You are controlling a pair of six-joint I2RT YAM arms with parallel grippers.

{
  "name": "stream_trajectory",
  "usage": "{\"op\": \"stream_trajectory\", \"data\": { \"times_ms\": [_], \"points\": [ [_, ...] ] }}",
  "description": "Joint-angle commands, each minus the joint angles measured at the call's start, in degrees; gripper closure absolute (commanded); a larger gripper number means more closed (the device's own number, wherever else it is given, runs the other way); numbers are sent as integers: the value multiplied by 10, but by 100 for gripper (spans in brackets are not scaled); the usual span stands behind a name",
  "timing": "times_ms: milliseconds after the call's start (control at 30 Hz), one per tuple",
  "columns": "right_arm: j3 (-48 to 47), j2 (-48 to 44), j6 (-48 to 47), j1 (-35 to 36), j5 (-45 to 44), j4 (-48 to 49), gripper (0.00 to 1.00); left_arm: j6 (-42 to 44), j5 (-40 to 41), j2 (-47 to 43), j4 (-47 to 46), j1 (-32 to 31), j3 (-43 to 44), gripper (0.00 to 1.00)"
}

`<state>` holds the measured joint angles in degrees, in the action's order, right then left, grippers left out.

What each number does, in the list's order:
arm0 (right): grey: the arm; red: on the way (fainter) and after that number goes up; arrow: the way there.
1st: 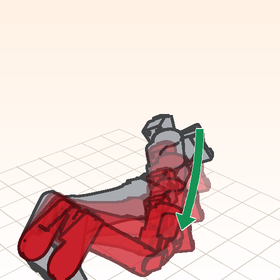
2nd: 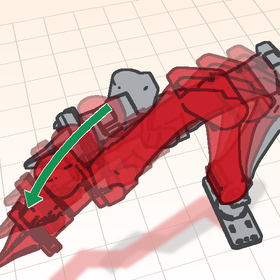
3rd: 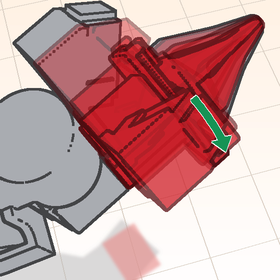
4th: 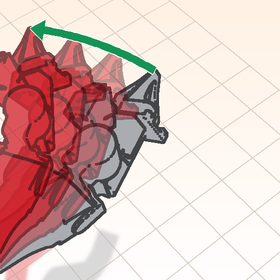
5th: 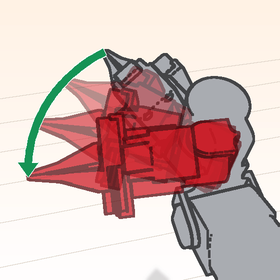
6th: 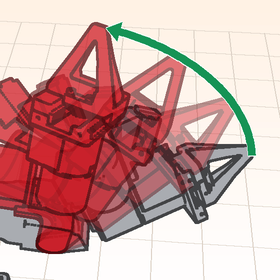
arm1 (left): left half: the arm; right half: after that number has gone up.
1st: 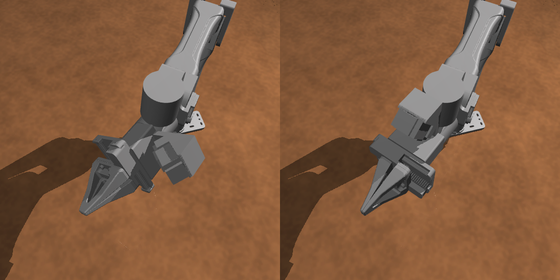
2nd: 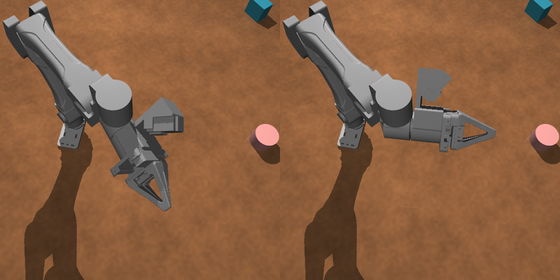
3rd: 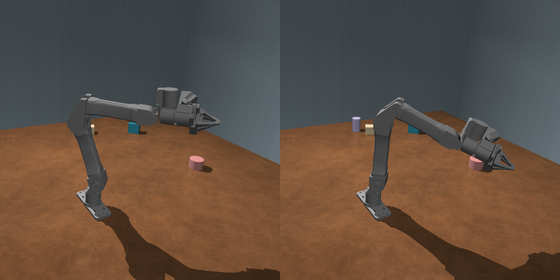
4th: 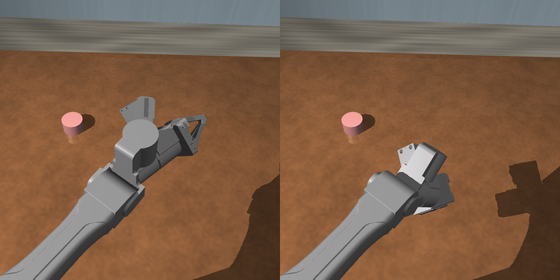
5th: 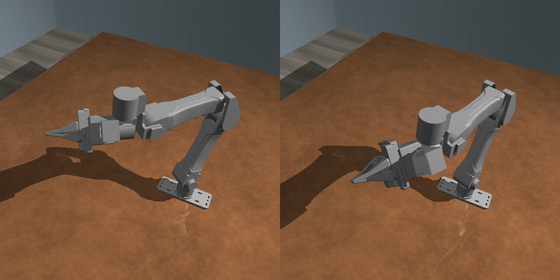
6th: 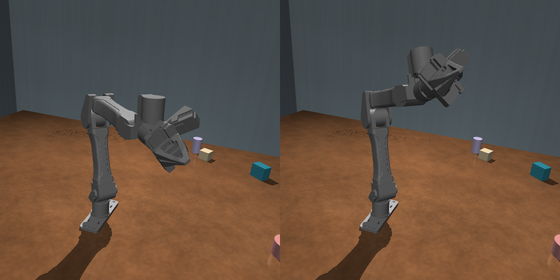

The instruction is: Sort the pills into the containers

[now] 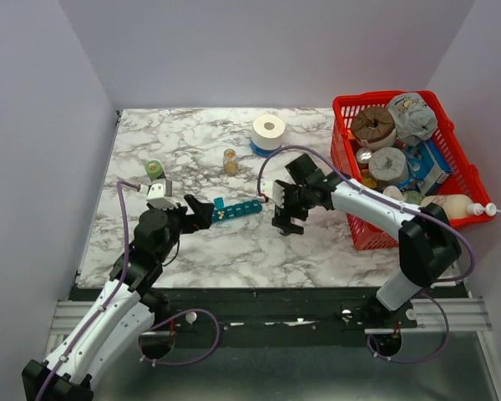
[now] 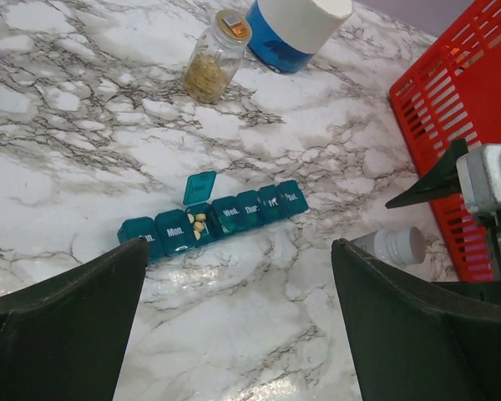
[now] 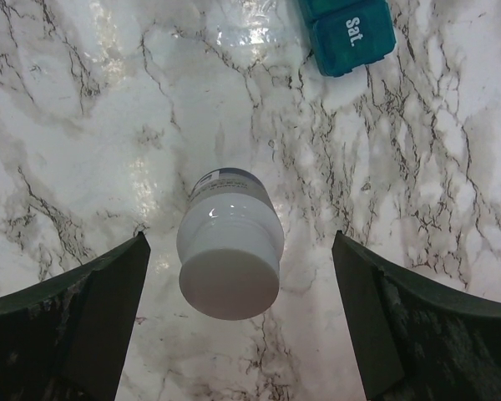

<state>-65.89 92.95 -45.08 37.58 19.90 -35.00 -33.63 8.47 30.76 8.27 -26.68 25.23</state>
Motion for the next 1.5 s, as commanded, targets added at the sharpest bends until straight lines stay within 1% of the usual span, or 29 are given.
{"op": "stream_trajectory", "data": {
  "times_ms": [0,333,500,533,600,633,667,700,733,800,867,967,1000,1033,1067,1100,1133,1167,1233,1267,1300,1367,1400,1433,1467],
  "points": [
    [2,19,-1,-1,-7,14,2,3,-10,2,-8,2,-10,1],
    [-5,50,6,-1,-1,10,8,1,-18,8,-18,3,-15,1],
    [-6,56,7,-1,3,8,11,-7,-34,2,-42,3,-26,1],
    [-6,57,7,-1,4,7,16,-13,-34,0,-46,3,-32,1],
    [-11,62,8,-1,5,2,19,-21,-42,-4,-62,3,-40,1],
    [-13,64,9,-1,5,0,22,-21,-49,-4,-69,3,-49,1],
    [-16,65,9,-1,8,-3,23,-21,-76,-4,-79,3,-55,1],
    [-17,66,8,-1,8,-4,24,-22,-86,-4,-119,3,-62,1],
    [-19,67,9,-1,9,-6,27,-22,-122,2,-144,2,-76,1],
    [-23,69,10,-1,11,-10,34,-22,-161,9,-194,-2,-84,1],
    [-25,68,10,-1,14,-16,41,-15,-172,18,-221,-13,-93,1],
    [-28,63,10,-1,21,-22,51,14,-163,25,-260,-54,-106,1],
    [-29,62,12,-1,22,-23,52,23,-154,26,-278,-68,-108,1],
    [-31,61,14,-1,25,-25,53,49,-128,29,-289,-111,-118,1],
    [-31,58,15,-1,29,-29,55,70,-111,32,-301,-135,-123,1],
    [-34,58,19,-1,34,-31,56,93,-96,34,-321,-165,-127,1],
    [-35,56,22,-1,36,-33,56,114,-56,45,-332,-214,-131,1],
    [-42,53,25,-1,39,-42,56,164,-40,54,-341,-237,-137,1],
    [-50,49,34,-1,49,-53,57,213,-7,87,-382,-274,-144,1],
    [-62,46,38,-1,52,-65,57,263,20,100,-402,-308,-153,1],
    [-66,41,45,-1,57,-71,57,289,39,115,-448,-322,-157,1],
    [-77,35,53,-1,63,-90,57,329,78,172,-489,-348,-157,1],
    [-86,29,61,-1,70,-96,57,362,88,193,-521,-354,-152,1],
    [-89,25,64,-1,75,-103,57,374,98,236,-539,-356,-148,1],
    [-93,22,68,-1,82,-114,57,388,102,258,-561,-360,-143,1]
  ]
}}
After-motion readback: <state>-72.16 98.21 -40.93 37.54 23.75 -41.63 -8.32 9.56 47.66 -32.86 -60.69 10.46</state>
